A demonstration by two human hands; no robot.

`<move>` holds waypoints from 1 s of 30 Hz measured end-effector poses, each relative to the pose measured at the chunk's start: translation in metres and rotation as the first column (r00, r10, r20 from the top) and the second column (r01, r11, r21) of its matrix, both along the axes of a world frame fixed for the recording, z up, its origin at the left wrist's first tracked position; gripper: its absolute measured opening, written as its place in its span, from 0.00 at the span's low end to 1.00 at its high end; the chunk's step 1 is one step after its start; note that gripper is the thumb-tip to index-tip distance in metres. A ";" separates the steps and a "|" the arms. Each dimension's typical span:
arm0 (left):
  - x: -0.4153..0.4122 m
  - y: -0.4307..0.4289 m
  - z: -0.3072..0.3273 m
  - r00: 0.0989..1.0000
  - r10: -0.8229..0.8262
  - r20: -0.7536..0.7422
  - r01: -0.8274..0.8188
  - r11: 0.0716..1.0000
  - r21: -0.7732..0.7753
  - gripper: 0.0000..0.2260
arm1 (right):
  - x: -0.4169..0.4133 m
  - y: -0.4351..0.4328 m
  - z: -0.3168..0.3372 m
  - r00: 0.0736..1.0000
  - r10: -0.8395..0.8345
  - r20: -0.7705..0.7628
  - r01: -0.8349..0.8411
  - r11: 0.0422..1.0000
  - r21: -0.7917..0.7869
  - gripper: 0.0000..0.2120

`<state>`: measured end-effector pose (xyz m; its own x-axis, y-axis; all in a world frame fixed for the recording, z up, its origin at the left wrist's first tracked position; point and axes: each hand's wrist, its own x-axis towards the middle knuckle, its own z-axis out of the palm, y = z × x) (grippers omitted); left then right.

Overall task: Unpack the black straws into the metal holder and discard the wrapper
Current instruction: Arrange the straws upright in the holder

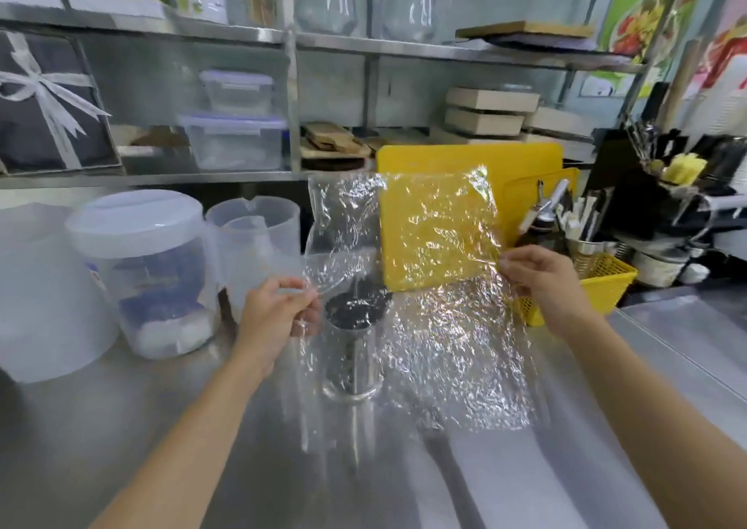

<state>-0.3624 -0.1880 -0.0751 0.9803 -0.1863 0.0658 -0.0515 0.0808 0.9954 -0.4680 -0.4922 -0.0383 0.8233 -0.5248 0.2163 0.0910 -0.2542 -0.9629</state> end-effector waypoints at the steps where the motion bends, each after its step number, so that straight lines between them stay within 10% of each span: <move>1: -0.004 -0.008 -0.009 0.999 -0.027 -0.018 0.027 0.999 0.018 0.05 | -0.006 -0.008 -0.009 0.999 -0.026 -0.021 0.026 1.000 0.005 0.06; 19: -0.068 -0.170 -0.137 0.956 -0.028 -0.291 0.134 0.927 0.350 0.05 | -0.045 -0.175 -0.157 0.920 -0.052 -0.388 0.086 0.994 0.070 0.04; 30: -0.080 -0.188 -0.175 0.893 0.013 -0.449 0.272 0.779 0.565 0.06 | -0.023 -0.217 -0.197 0.692 -0.113 -0.713 -0.234 0.899 -0.370 0.14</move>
